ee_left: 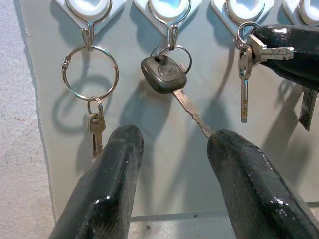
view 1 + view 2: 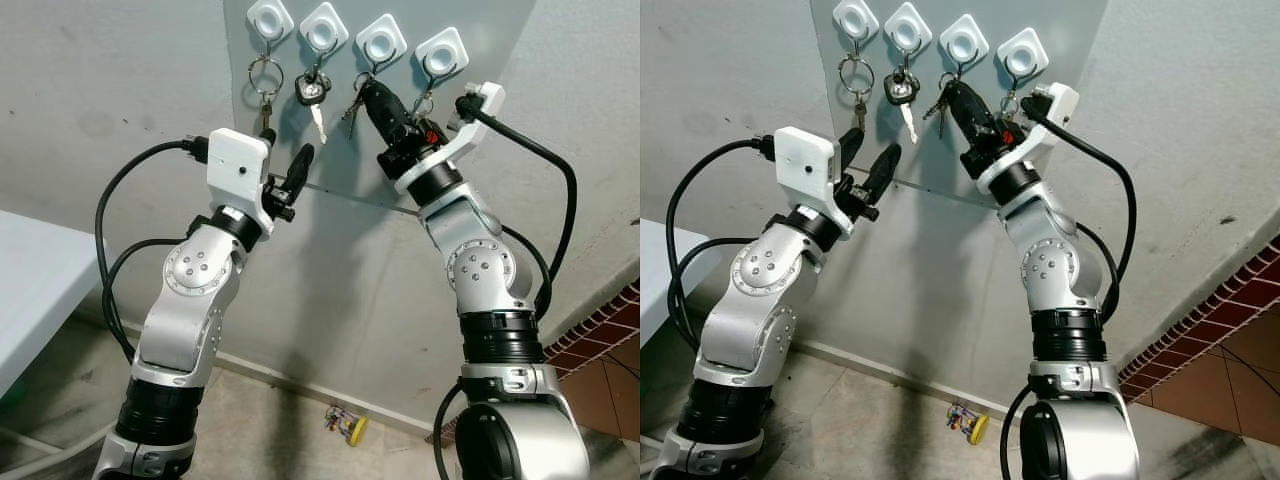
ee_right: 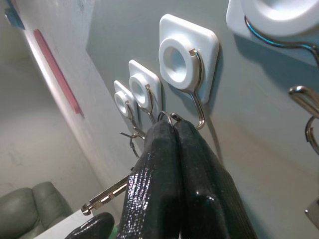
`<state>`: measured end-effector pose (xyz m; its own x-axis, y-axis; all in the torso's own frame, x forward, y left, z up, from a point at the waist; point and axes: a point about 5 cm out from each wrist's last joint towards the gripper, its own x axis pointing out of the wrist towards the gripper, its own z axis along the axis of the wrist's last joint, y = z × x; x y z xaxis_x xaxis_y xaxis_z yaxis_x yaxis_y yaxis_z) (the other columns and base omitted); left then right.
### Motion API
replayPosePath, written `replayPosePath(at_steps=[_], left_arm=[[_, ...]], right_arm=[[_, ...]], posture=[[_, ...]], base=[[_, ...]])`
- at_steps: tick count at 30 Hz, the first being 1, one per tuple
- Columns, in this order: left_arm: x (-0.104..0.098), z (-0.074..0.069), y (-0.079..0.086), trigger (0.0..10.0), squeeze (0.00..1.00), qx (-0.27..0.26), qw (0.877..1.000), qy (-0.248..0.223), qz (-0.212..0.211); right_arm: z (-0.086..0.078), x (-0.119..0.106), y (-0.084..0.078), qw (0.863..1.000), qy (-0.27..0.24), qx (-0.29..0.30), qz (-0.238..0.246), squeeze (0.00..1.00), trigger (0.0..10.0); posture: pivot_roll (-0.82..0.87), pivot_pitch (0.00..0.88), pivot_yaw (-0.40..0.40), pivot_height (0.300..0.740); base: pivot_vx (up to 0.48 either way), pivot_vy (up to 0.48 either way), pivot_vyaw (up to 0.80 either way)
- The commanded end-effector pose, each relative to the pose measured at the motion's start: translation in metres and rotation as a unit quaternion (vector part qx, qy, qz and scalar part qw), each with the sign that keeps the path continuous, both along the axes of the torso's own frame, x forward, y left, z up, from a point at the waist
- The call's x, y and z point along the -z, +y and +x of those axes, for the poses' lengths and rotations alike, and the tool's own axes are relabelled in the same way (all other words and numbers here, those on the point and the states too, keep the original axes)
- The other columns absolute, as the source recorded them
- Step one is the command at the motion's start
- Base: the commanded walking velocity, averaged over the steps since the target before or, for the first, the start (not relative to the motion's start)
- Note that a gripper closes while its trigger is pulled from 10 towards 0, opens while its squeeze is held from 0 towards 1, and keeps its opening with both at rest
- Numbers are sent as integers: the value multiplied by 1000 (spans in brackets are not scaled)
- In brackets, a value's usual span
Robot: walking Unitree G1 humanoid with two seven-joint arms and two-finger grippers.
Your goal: Hang keys on a hook
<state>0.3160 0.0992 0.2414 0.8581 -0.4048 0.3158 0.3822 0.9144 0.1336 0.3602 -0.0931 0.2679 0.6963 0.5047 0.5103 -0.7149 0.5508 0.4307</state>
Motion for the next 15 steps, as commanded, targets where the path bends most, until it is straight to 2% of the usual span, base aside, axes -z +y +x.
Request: replayPosePath(at_steps=[1, 15], left_arm=[[-6, -2, -4, 10000, 0, 12, 1000, -12, 7], [-6, -2, -4, 10000, 0, 11, 1000, -11, 8]], right_arm=[[-4, -14, -8, 999, -34, 9, 16, 0, 10000], [-2, -15, -12, 999, -24, 11, 39, 0, 10000]], posture=[[38, 71, -73, 740], [38, 76, -74, 740]], base=[[0, 0, 0], [0, 0, 0]])
